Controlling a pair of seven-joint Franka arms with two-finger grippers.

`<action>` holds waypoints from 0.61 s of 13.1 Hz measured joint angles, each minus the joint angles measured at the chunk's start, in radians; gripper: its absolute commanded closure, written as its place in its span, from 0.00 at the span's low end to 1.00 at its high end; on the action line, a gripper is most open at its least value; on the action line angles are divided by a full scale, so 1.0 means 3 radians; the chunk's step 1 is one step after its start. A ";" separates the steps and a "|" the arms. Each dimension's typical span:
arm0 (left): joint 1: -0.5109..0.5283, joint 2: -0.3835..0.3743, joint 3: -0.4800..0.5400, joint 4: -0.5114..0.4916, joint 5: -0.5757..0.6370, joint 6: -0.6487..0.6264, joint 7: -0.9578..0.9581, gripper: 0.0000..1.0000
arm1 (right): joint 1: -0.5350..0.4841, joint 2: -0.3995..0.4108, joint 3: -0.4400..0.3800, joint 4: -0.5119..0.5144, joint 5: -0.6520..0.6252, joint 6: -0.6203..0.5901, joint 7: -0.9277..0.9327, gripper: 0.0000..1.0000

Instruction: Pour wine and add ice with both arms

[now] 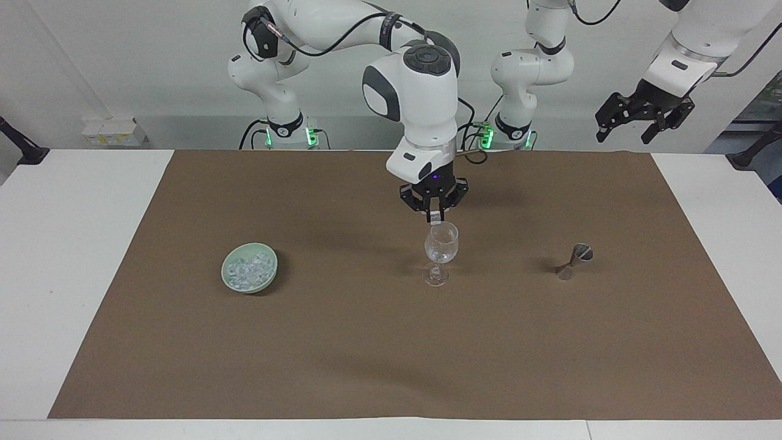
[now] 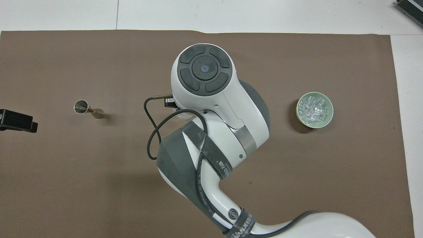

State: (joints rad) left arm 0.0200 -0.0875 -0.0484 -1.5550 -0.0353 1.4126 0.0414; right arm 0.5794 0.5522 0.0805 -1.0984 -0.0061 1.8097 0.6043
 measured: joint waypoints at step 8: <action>0.0000 -0.0002 0.0000 0.0000 0.0000 0.0000 0.0001 0.00 | 0.0084 0.0061 -0.0005 0.0005 -0.0011 0.0070 0.0076 1.00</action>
State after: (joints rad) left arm 0.0200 -0.0881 -0.0484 -1.5550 -0.0353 1.4126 0.0416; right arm 0.6045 0.5705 0.0790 -1.0968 -0.0094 1.8306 0.6269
